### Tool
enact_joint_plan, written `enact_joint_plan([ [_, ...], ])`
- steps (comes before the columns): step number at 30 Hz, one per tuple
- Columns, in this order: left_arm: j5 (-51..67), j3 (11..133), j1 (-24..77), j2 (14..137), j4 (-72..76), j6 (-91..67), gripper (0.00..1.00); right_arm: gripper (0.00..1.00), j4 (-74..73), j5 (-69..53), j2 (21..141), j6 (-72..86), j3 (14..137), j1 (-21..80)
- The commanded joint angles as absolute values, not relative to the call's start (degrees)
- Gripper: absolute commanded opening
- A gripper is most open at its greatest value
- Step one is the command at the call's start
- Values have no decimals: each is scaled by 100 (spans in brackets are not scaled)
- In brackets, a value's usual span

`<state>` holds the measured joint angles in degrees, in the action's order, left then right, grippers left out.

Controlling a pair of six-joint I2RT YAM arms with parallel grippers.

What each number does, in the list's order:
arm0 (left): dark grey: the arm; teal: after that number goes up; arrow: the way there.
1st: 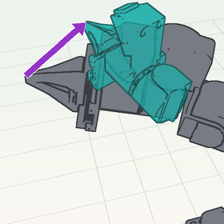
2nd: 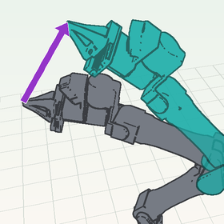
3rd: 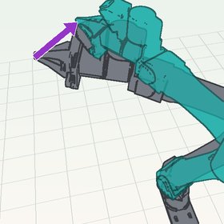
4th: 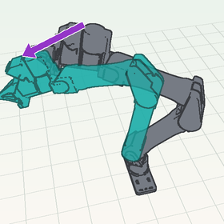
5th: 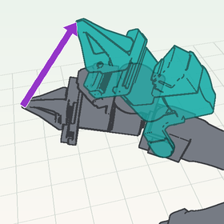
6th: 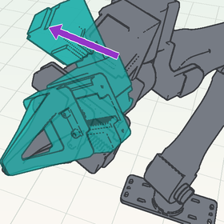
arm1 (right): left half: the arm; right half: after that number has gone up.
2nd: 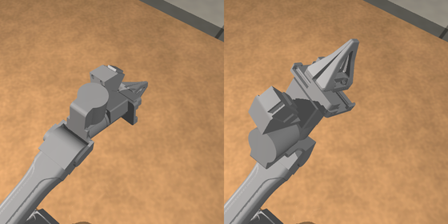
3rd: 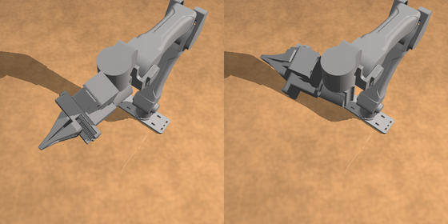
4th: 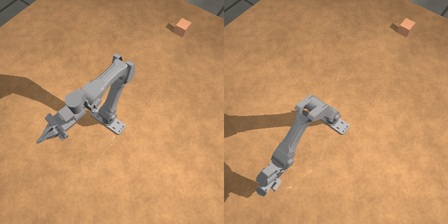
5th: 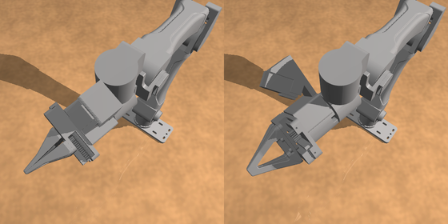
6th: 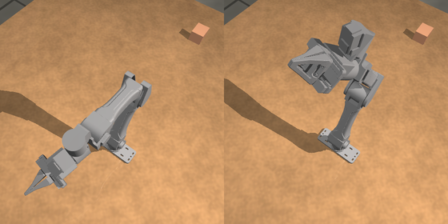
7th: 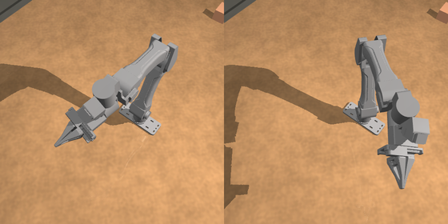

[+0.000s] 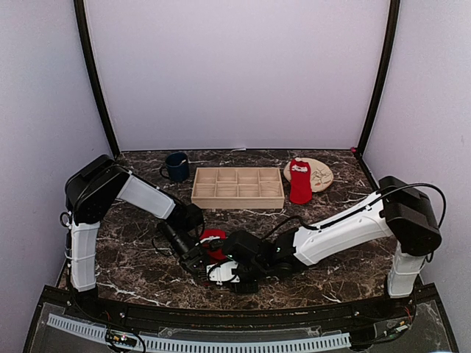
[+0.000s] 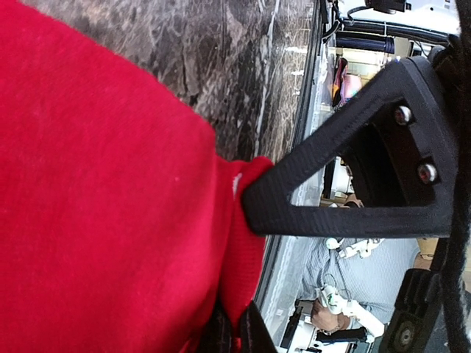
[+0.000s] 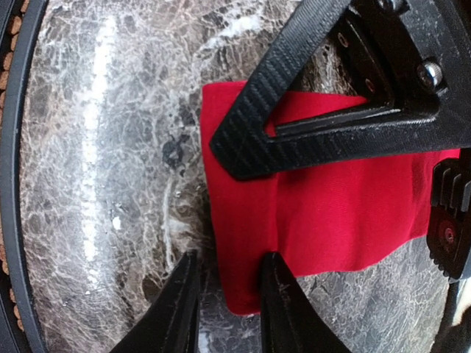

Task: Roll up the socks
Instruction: Roll the sock at the center of the board.

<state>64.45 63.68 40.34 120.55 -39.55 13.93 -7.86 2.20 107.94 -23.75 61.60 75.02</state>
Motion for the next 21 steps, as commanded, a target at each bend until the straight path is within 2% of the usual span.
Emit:
enact_joint_plan([
  [1,6435,6305,4008,12188,-4113,1537,0,26,-849,31,10999,-2387,6261,7366],
  [12,6317,6235,3999,12170,-4042,1456,1,14,-1142,-436,11456,-2301,6557,7110],
  [16,5868,6101,3999,12024,-3863,1114,14,10,-1271,-567,11549,-2226,6565,7028],
  [21,4867,5993,3994,11639,-3641,576,20,6,-1379,-729,11481,-2108,6565,6983],
])
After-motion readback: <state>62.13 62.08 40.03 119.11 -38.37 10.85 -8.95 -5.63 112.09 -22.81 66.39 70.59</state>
